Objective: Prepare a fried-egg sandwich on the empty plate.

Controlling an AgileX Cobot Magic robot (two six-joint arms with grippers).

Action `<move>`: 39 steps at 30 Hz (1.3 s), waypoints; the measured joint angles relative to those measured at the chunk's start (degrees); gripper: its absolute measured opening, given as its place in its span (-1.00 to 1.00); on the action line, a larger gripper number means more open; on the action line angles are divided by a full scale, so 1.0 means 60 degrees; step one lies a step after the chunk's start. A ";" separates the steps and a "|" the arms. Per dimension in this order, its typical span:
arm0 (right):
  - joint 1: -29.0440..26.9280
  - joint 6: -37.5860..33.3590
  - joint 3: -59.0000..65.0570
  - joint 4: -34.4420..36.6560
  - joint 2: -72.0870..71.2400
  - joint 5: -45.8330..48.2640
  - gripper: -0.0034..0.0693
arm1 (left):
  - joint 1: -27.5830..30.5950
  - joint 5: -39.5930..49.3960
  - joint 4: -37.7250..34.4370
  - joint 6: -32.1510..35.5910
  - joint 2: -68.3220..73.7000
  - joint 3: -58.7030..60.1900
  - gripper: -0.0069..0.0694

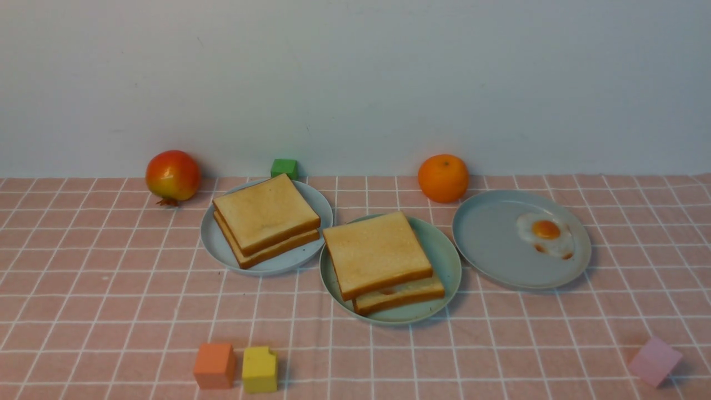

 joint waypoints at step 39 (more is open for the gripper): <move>0.0000 0.0000 0.0000 0.0011 0.0000 0.0000 -0.59 | 0.0000 0.0007 0.0050 0.0000 0.0000 0.0000 -0.78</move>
